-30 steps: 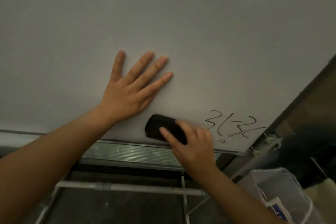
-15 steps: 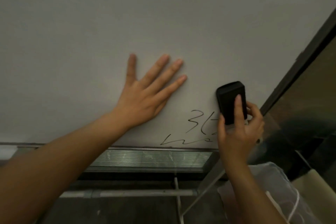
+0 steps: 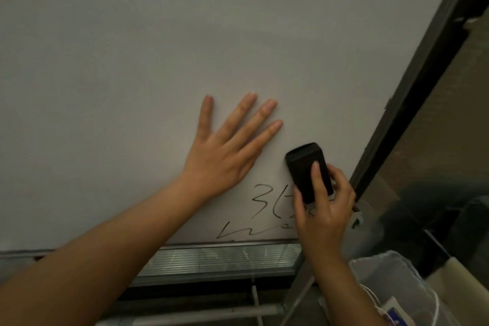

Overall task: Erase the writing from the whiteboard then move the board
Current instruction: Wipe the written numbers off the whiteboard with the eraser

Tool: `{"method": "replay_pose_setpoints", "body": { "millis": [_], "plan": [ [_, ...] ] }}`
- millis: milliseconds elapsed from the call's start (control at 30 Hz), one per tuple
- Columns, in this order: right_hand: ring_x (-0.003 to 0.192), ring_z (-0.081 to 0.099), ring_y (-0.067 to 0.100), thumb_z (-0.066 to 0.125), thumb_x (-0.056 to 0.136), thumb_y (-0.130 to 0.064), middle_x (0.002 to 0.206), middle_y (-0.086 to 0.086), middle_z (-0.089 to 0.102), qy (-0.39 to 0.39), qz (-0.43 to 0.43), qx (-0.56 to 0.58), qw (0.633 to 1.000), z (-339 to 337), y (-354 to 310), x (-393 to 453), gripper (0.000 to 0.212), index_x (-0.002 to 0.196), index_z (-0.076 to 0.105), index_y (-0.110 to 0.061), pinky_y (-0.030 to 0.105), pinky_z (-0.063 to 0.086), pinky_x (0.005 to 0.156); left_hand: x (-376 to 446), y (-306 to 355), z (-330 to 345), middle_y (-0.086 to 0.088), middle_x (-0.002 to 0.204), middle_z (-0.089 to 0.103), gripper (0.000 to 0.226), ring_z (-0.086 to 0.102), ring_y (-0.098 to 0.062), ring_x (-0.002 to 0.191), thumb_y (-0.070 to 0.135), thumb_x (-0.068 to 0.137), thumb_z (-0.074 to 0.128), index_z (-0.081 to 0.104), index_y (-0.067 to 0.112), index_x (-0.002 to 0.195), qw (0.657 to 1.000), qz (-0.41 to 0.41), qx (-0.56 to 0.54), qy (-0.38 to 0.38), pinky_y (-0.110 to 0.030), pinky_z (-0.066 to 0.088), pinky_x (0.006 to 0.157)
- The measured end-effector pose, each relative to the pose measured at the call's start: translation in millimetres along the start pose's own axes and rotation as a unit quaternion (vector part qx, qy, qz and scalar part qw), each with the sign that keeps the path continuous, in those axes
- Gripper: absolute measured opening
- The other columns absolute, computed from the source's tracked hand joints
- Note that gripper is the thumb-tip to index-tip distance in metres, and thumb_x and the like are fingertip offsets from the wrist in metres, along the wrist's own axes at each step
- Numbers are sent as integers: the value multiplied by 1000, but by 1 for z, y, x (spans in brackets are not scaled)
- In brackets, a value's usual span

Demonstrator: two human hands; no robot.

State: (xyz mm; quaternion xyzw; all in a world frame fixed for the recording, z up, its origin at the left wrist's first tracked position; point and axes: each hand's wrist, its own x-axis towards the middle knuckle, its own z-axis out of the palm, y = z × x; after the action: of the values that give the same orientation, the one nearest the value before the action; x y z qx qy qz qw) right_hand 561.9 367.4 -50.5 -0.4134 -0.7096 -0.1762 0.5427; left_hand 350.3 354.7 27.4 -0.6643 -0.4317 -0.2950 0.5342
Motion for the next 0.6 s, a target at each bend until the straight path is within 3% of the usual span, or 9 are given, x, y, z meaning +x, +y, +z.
{"method": "replay_pose_setpoints", "body": {
  "millis": [200, 600],
  "plan": [
    [123, 45, 32, 66, 84, -8, 134, 17, 38, 24, -12, 14, 1000, -6, 4, 11, 69, 143, 33, -19, 44, 46, 100, -1, 1, 4, -7, 154, 35, 50, 30, -30, 143, 28, 98, 50, 43, 20, 147, 1000, 6, 19, 5, -65, 11, 111],
    [119, 43, 36, 66, 83, -7, 133, 17, 38, 40, -4, -9, 999, 2, 3, 12, 63, 139, 39, -17, 41, 40, 102, -2, 0, 5, -7, 155, 34, 52, 29, -31, 144, 30, 97, 52, 42, 20, 148, 1000, 8, 20, 8, -65, 11, 111]
  ]
}}
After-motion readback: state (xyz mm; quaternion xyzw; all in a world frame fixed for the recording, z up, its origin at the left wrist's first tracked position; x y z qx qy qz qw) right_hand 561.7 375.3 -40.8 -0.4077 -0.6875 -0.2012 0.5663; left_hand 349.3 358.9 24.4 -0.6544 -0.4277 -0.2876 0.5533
